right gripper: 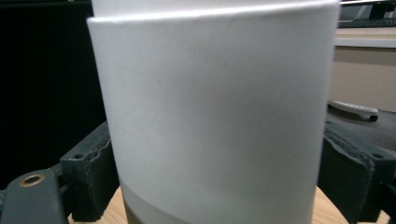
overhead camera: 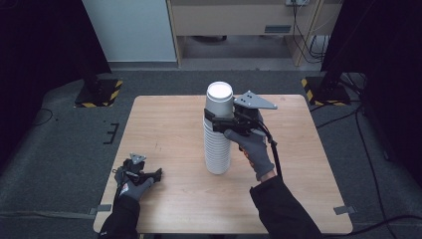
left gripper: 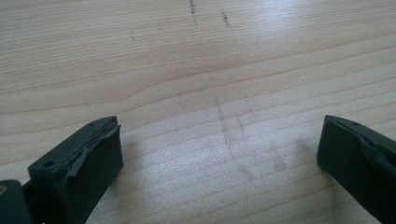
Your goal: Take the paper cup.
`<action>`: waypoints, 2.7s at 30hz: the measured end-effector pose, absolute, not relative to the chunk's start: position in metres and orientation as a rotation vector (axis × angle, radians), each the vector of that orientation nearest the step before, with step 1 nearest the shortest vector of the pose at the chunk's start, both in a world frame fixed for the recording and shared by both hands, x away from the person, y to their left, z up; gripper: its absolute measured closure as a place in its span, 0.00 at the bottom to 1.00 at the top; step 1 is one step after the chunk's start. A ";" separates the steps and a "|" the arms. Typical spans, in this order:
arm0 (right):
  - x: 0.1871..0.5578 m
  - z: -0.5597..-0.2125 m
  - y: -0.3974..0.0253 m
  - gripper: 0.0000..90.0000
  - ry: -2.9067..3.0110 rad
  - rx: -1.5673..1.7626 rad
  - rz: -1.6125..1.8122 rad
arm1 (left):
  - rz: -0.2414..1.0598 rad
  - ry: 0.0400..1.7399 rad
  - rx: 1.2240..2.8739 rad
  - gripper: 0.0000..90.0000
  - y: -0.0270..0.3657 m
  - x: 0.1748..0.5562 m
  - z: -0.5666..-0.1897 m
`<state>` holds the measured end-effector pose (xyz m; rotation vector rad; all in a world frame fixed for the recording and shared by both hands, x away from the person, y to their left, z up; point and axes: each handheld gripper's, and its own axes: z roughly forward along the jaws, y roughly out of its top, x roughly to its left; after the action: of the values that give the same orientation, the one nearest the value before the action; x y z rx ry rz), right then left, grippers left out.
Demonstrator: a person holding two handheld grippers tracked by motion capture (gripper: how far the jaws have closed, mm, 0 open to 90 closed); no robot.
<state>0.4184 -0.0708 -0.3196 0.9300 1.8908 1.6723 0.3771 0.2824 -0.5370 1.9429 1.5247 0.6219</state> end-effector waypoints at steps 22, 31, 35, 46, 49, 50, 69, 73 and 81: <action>0.419 -0.317 -0.066 0.17 1.871 0.924 1.680 | 0.622 1.525 1.943 0.00 0.282 0.377 -0.537; 0.418 -0.303 -0.067 0.17 1.852 0.895 1.682 | 0.622 1.525 1.941 0.00 0.282 0.377 -0.537; 0.419 -0.296 -0.070 0.17 1.833 0.897 1.706 | 0.622 1.524 1.944 0.00 0.282 0.377 -0.537; 0.418 -0.285 -0.075 0.17 1.796 0.903 1.760 | 0.622 1.525 1.943 0.00 0.282 0.377 -0.537; 0.418 -0.283 -0.077 0.17 1.779 0.907 1.783 | 0.622 1.525 1.943 0.00 0.282 0.377 -0.537; 0.418 -0.282 -0.077 0.17 1.777 0.905 1.791 | 0.622 1.525 1.942 0.00 0.282 0.377 -0.537; 0.417 -0.268 -0.089 0.17 1.695 0.920 1.889 | 0.622 1.525 1.943 0.00 0.282 0.377 -0.537; 0.415 -0.265 -0.093 0.17 1.681 0.917 1.918 | 0.622 1.525 1.940 0.00 0.282 0.377 -0.537; 0.409 -0.259 -0.104 0.17 1.656 0.913 1.964 | 0.622 1.525 1.940 0.00 0.282 0.377 -0.537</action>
<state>0.4094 -0.1044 -0.2591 0.9135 1.6557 1.9638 0.3773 0.2823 -0.5371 1.9399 1.5250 0.6220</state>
